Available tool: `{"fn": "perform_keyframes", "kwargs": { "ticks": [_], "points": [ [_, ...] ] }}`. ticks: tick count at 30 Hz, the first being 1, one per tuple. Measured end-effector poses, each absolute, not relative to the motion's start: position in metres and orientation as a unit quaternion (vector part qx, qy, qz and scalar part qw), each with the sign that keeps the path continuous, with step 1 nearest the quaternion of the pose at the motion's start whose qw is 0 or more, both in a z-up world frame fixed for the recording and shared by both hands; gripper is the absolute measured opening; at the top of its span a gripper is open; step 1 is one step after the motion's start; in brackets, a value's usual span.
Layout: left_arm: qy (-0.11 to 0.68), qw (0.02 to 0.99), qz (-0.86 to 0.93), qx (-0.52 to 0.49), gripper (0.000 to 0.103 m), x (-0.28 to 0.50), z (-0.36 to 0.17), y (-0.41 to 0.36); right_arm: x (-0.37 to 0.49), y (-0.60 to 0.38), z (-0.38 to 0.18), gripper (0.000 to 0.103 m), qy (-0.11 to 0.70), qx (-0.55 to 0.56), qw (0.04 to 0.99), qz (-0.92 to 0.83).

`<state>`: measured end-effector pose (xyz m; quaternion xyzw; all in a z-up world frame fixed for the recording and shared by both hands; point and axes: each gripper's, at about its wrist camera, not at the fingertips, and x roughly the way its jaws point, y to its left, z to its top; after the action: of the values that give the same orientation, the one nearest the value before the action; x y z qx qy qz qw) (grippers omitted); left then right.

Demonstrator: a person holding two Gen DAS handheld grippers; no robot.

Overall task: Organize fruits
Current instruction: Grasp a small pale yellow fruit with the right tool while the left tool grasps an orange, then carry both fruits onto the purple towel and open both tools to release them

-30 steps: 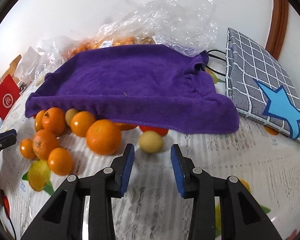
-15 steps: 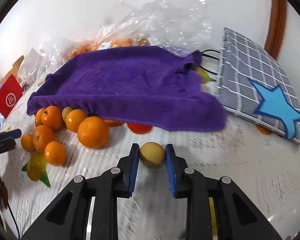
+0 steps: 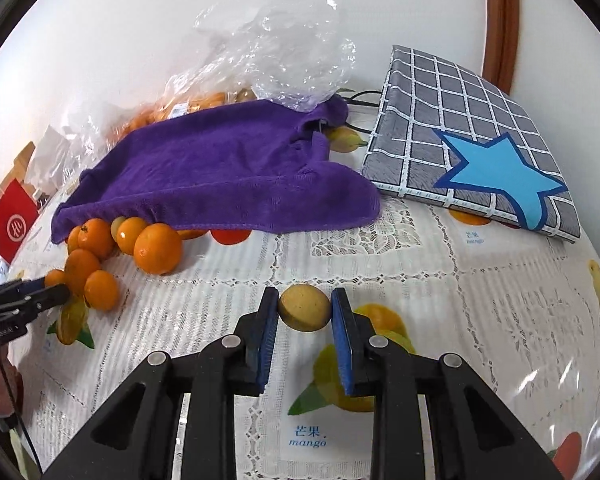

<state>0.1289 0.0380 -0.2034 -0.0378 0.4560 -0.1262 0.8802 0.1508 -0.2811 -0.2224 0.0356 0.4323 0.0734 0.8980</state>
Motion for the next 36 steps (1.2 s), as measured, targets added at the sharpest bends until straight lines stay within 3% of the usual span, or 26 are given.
{"fn": "perform_keyframes", "kwargs": {
  "ticks": [9, 20, 36],
  "points": [
    [0.414, 0.903, -0.104, -0.039, 0.036, 0.118, -0.159, 0.053, 0.149, -0.270, -0.195, 0.026, 0.414, 0.040, 0.907, 0.069],
    [0.342, 0.937, -0.056, -0.050, 0.036, 0.170, -0.089, 0.063, 0.184, -0.263, -0.151, 0.026, 0.386, 0.056, 0.919, 0.061],
    [0.367, 0.929, -0.017, -0.052, 0.036, 0.279, -0.125, 0.052, 0.290, -0.255, -0.154, 0.026, 0.383, 0.049, 0.920, 0.058]
  ]
}}
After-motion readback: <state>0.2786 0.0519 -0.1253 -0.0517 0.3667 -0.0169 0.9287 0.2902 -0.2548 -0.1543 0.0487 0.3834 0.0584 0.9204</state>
